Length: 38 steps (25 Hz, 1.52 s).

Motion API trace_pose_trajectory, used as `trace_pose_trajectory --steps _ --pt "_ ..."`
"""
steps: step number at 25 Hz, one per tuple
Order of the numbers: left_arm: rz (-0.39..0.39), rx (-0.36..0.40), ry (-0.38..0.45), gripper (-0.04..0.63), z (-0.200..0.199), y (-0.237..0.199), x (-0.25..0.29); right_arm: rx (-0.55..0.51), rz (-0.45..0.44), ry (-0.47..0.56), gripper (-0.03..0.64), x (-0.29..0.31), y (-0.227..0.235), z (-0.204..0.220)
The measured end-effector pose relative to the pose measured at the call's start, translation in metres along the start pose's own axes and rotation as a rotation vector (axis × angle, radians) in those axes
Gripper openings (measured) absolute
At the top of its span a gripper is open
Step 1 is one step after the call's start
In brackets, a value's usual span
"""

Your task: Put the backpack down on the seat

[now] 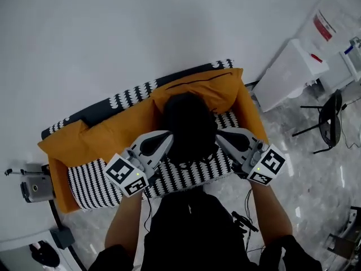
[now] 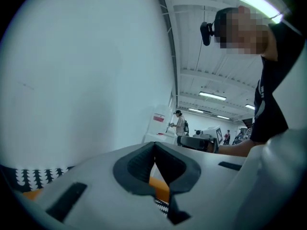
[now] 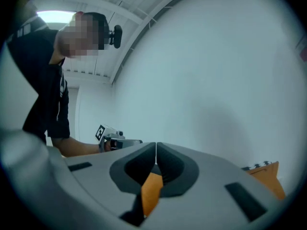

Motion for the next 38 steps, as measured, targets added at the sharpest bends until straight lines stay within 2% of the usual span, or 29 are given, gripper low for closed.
trace_pose_trajectory --steps 8,12,19,24,30,38 --pt "0.104 0.082 0.063 0.021 -0.032 0.069 -0.015 -0.009 -0.036 0.101 0.029 -0.027 -0.053 -0.042" --pt "0.087 0.14 0.046 0.021 -0.036 0.089 -0.021 -0.031 -0.067 0.099 0.029 -0.04 -0.076 -0.048" --pt "0.069 0.151 0.026 0.021 -0.032 0.123 -0.039 -0.011 -0.063 0.083 0.029 -0.07 -0.097 -0.038" --pt "0.098 0.186 -0.05 0.021 -0.017 0.132 -0.045 0.009 -0.094 0.086 0.029 -0.07 -0.113 -0.031" --pt "0.141 0.196 -0.022 0.021 -0.031 0.139 -0.058 -0.012 -0.103 0.088 0.029 -0.054 -0.138 -0.037" --pt "0.238 0.181 -0.012 0.021 -0.023 0.169 -0.107 -0.038 -0.038 0.092 0.029 -0.054 -0.192 -0.038"
Point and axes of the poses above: the fingertips, and each gripper's own axes: x forward along the fingers, y to its right, z out of its underside, the point moved 3 cm from there along -x, backward along the fingers, and after that the axes turned 3 degrees about y, right-handed, at the moved point
